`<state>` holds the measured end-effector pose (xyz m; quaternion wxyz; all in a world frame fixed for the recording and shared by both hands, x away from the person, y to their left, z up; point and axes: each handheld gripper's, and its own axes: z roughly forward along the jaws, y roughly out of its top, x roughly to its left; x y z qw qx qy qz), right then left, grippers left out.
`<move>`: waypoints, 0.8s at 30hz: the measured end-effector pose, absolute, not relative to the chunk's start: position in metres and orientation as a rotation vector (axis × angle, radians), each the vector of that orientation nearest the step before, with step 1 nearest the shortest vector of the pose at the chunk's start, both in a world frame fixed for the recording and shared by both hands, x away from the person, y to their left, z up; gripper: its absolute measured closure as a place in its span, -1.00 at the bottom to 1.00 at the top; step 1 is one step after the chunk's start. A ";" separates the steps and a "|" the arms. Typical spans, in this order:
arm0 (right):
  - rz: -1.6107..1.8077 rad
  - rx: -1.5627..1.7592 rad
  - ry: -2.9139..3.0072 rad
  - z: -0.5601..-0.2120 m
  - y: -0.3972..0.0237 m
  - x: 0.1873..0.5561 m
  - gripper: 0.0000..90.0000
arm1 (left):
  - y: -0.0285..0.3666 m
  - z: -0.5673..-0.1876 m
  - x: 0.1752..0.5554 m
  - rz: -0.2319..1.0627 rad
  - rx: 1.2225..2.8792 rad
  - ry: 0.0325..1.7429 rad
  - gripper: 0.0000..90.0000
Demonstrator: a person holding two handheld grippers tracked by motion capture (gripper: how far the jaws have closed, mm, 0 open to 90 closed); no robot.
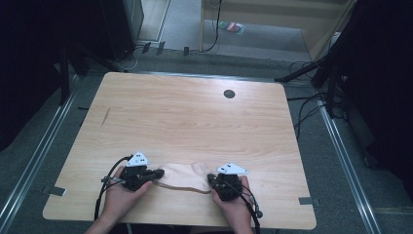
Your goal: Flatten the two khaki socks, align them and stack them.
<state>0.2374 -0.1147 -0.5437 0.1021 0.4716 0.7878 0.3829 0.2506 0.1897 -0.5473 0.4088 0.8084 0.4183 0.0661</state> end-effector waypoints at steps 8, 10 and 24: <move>1.226 1.386 2.187 -0.532 -0.122 0.238 0.68 | 0.200 -0.543 0.238 0.128 1.954 1.029 0.87; 1.187 1.399 2.174 -0.538 -0.120 0.240 0.52 | 0.200 -0.548 0.239 0.136 1.983 1.041 0.87; 1.046 1.256 2.252 -0.545 -0.110 0.250 0.93 | 0.198 -0.551 0.238 0.153 2.015 1.068 1.00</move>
